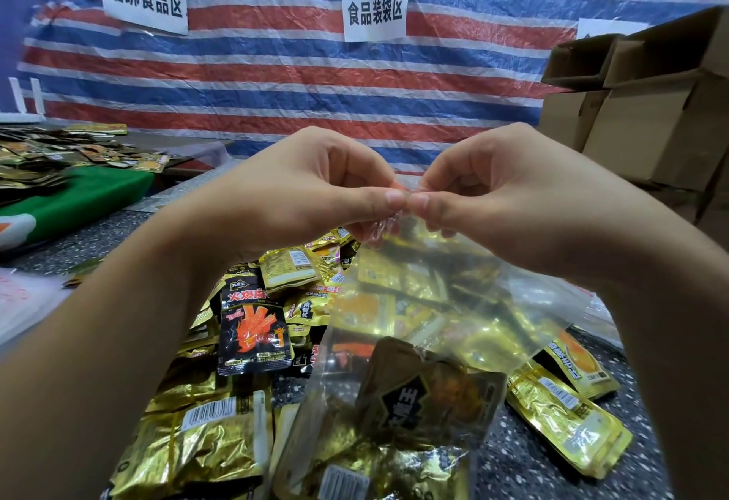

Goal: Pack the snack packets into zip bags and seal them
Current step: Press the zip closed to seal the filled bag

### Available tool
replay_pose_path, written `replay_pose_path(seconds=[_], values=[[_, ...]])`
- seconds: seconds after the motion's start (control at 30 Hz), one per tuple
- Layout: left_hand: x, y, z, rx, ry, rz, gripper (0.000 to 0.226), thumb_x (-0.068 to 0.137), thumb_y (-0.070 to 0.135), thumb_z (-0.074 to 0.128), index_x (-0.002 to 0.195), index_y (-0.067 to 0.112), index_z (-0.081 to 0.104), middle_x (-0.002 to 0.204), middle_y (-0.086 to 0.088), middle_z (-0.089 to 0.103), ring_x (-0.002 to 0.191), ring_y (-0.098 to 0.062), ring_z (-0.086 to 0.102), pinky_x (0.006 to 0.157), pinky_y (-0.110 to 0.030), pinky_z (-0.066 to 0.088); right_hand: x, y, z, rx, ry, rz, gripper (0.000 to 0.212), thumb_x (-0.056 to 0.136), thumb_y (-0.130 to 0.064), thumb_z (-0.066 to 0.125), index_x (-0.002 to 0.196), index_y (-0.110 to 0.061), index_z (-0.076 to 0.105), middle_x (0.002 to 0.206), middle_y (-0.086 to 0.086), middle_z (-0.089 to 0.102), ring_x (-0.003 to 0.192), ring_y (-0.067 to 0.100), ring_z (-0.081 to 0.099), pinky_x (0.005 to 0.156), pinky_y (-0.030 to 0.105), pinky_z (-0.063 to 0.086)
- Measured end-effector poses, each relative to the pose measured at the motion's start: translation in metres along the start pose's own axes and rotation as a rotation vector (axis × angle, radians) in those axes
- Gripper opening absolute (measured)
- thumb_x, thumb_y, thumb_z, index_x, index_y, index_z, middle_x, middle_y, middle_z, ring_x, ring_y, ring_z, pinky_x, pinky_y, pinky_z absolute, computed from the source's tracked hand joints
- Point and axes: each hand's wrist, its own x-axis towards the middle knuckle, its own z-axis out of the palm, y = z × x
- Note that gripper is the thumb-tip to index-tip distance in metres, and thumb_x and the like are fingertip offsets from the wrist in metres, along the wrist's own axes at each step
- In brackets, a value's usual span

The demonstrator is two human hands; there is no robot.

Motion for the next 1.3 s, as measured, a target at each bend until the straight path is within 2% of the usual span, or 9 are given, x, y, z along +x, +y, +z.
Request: replay_pose_path(seconds=[0.13, 0.23, 0.33, 0.47, 0.67, 0.77, 0.87, 1.03, 1.3], values=[[0.001, -0.002, 0.001, 0.031, 0.019, 0.007, 0.027, 0.075, 0.025, 0.067, 0.088, 0.002, 0.073, 0.071, -0.015, 0.071, 0.065, -0.015, 0.063, 0.062, -0.019, 0.051, 0.001, 0.002, 0.003, -0.03, 0.021, -0.002, 0.027, 0.089, -0.043, 0.069, 0.07, -0.023, 0.071, 0.069, 0.001, 0.071, 0.065, 0.022, 0.065, 0.061, 0.045, 0.054], [0.001, -0.003, 0.002, 0.08, 0.047, 0.007, 0.023, 0.081, 0.021, 0.068, 0.09, 0.0, 0.073, 0.076, -0.02, 0.071, 0.066, -0.018, 0.062, 0.065, -0.026, 0.051, 0.003, 0.003, 0.007, -0.053, 0.042, 0.015, 0.026, 0.089, -0.041, 0.069, 0.072, -0.022, 0.071, 0.069, -0.001, 0.07, 0.057, 0.016, 0.06, 0.06, 0.042, 0.053], [0.002, -0.005, 0.004, 0.126, 0.083, 0.01, 0.014, 0.089, 0.013, 0.066, 0.09, 0.001, 0.073, 0.074, -0.018, 0.071, 0.066, -0.017, 0.061, 0.065, -0.031, 0.048, 0.004, 0.005, 0.008, -0.039, 0.047, 0.023, 0.024, 0.091, -0.038, 0.068, 0.072, -0.023, 0.071, 0.07, -0.002, 0.071, 0.062, 0.017, 0.064, 0.064, 0.045, 0.055], [0.002, -0.005, 0.002, 0.119, 0.091, 0.014, 0.017, 0.088, 0.017, 0.067, 0.088, 0.001, 0.073, 0.069, -0.01, 0.071, 0.064, -0.014, 0.062, 0.064, -0.03, 0.049, 0.005, 0.008, 0.008, -0.011, 0.042, 0.009, 0.023, 0.091, -0.037, 0.068, 0.073, -0.024, 0.072, 0.07, -0.001, 0.071, 0.063, 0.021, 0.066, 0.061, 0.047, 0.054], [0.003, -0.006, 0.007, 0.136, 0.143, 0.018, 0.018, 0.086, 0.02, 0.07, 0.086, 0.003, 0.073, 0.067, -0.003, 0.071, 0.061, -0.009, 0.061, 0.06, -0.024, 0.048, 0.007, 0.012, 0.01, -0.1, 0.094, -0.016, 0.022, 0.091, -0.039, 0.068, 0.072, -0.028, 0.07, 0.066, -0.011, 0.068, 0.056, 0.004, 0.058, 0.053, 0.03, 0.048], [0.003, -0.006, 0.007, 0.13, 0.175, -0.003, 0.013, 0.089, 0.015, 0.069, 0.085, 0.004, 0.074, 0.067, -0.003, 0.071, 0.062, -0.011, 0.062, 0.063, -0.031, 0.049, 0.008, 0.011, 0.009, -0.03, 0.082, 0.012, 0.021, 0.091, -0.038, 0.069, 0.074, -0.026, 0.072, 0.069, -0.007, 0.07, 0.06, 0.006, 0.063, 0.061, 0.035, 0.054], [0.004, -0.007, 0.009, 0.129, 0.199, -0.01, 0.013, 0.091, 0.013, 0.067, 0.085, 0.004, 0.074, 0.069, -0.007, 0.071, 0.065, -0.016, 0.061, 0.065, -0.04, 0.051, 0.007, 0.011, 0.004, -0.012, 0.031, 0.046, 0.02, 0.09, -0.037, 0.067, 0.077, -0.024, 0.073, 0.073, -0.002, 0.072, 0.071, 0.018, 0.069, 0.074, 0.05, 0.058], [0.005, -0.008, 0.006, 0.074, 0.231, -0.007, 0.015, 0.094, 0.01, 0.063, 0.086, 0.004, 0.074, 0.069, -0.002, 0.072, 0.064, -0.012, 0.061, 0.06, -0.019, 0.05, 0.006, 0.012, -0.001, 0.007, 0.05, 0.07, 0.023, 0.091, -0.035, 0.067, 0.072, -0.024, 0.072, 0.071, -0.002, 0.071, 0.072, 0.02, 0.068, 0.077, 0.05, 0.056], [0.004, -0.008, 0.007, 0.045, 0.157, 0.001, 0.016, 0.089, 0.022, 0.066, 0.089, 0.01, 0.076, 0.075, -0.001, 0.074, 0.067, -0.01, 0.064, 0.064, -0.02, 0.053, 0.005, 0.01, 0.001, 0.024, 0.073, 0.038, 0.022, 0.089, -0.039, 0.068, 0.071, -0.027, 0.072, 0.069, -0.005, 0.071, 0.069, 0.016, 0.067, 0.071, 0.044, 0.056]])
